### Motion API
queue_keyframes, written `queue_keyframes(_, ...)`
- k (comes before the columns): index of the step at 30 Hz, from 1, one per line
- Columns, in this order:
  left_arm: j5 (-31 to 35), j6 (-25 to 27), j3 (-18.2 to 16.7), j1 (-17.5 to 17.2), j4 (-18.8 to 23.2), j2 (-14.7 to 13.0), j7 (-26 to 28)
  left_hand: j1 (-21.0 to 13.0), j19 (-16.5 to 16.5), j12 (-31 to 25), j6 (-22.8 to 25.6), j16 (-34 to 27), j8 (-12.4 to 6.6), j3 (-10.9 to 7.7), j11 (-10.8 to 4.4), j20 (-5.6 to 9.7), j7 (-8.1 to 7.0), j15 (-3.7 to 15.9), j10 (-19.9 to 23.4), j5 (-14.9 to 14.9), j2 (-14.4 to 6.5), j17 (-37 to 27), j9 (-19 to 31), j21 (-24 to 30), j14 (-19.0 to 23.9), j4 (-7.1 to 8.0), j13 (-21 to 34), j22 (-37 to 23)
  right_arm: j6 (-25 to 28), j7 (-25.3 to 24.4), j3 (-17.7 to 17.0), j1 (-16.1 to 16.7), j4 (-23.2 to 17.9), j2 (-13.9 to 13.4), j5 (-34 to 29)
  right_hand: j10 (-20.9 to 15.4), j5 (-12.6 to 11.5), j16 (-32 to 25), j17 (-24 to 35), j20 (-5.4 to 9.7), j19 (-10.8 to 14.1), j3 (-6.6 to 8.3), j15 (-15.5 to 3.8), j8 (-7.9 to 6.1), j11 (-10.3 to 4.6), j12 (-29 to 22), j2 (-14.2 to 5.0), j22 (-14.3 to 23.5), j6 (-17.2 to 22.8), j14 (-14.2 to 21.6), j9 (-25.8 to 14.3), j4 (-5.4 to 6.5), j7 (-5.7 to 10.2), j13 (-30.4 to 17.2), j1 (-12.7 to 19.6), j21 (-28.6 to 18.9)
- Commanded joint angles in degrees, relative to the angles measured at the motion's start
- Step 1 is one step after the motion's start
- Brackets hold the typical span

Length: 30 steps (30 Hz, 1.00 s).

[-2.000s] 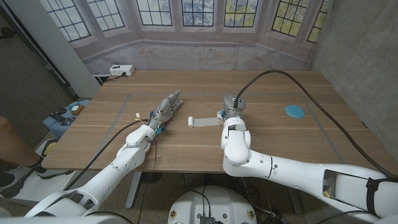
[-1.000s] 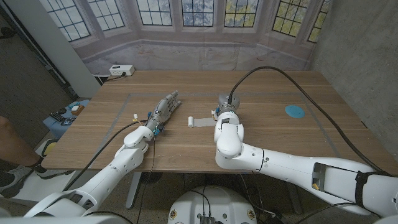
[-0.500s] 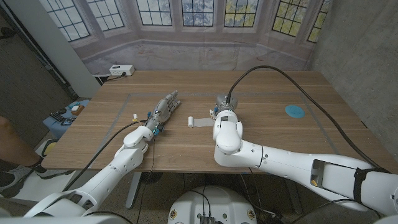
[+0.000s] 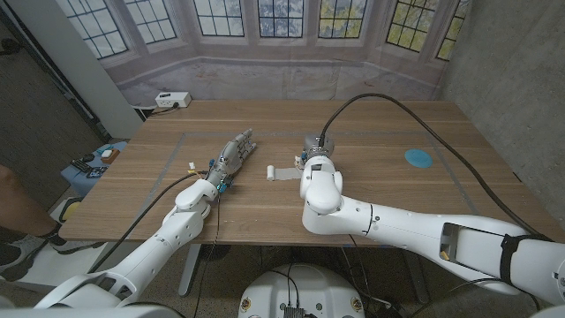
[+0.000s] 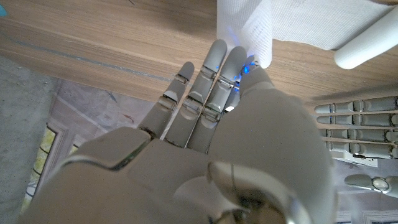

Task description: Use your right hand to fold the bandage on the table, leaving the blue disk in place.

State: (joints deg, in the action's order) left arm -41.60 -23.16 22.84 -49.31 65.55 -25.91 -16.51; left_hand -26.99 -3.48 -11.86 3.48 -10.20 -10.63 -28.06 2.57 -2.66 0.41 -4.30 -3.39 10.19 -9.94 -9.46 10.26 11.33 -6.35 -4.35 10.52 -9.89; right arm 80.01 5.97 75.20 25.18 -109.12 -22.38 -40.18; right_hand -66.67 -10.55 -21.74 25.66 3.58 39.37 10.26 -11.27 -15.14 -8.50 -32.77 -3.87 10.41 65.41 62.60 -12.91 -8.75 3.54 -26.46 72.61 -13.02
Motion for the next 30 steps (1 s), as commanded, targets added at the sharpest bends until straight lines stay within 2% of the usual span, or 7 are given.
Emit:
queue_keyframes(1,-0.12,-0.18,-0.20,-0.42,0.29,-0.14,0.16,-0.15,0.11,0.11,0.44,0.09,-0.24,-0.25,0.14,-0.16,-0.10,-0.47,-0.15,0.26,-0.40,-0.16,0.21,-0.13,0.02,-0.16,0.24,-0.15,-0.02,-3.49,1.12,-1.94,0.42,0.64,5.90,-0.19,0.31,0.08,0.20,2.03,0.49,0.19,-2.61,0.04,0.26,-0.21,0.05,0.14,0.16,0.53,-0.32,-0.20,0.11,-0.20,0.75,-0.25)
queue_keyframes(12,-0.20,-0.27,-0.26,-0.62,0.49,-0.28,0.02,-0.16,0.11,0.12,0.67,0.08,-0.28,-0.30,0.18,-0.17,0.01,-0.45,-0.18,0.26,-0.41,-0.16,0.21,-0.13,0.01,-0.15,0.24,-0.15,-0.02,-5.51,1.84,-3.04,0.27,0.99,8.86,-0.01,0.29,0.23,0.35,1.97,0.52,0.22,-2.60,0.11,0.30,-0.32,0.02,0.14,0.13,0.69,-0.35,-0.18,0.07,-0.59,0.81,-0.23)
queue_keyframes(22,-0.36,-0.52,-0.35,-0.98,0.84,-0.30,-0.04,-0.16,0.12,0.11,1.00,0.08,-0.35,-0.32,0.24,-0.16,0.09,-0.50,-0.14,0.26,-0.42,-0.16,0.21,-0.13,0.01,-0.14,0.24,-0.15,-0.02,-3.56,1.90,-2.92,0.20,1.70,6.90,0.09,0.24,0.46,0.45,1.95,0.49,0.22,-2.60,0.31,0.32,-0.38,0.05,0.14,-0.21,0.76,-0.40,-0.17,0.21,-0.84,0.85,-0.19)
queue_keyframes(30,-0.55,-1.21,-0.44,-0.84,0.32,0.01,-0.58,-0.17,0.14,0.09,1.70,0.08,-0.56,-0.36,0.32,-0.18,0.28,-0.46,-0.08,0.26,-0.44,-0.16,0.22,-0.13,0.00,-0.13,0.24,-0.15,-0.02,-4.05,3.20,-4.16,0.04,2.01,8.63,0.22,0.20,0.64,0.52,1.93,0.47,0.22,-2.59,0.42,0.37,-0.29,0.03,0.15,-0.38,0.77,-0.44,-0.16,0.11,-0.83,0.88,-0.16)
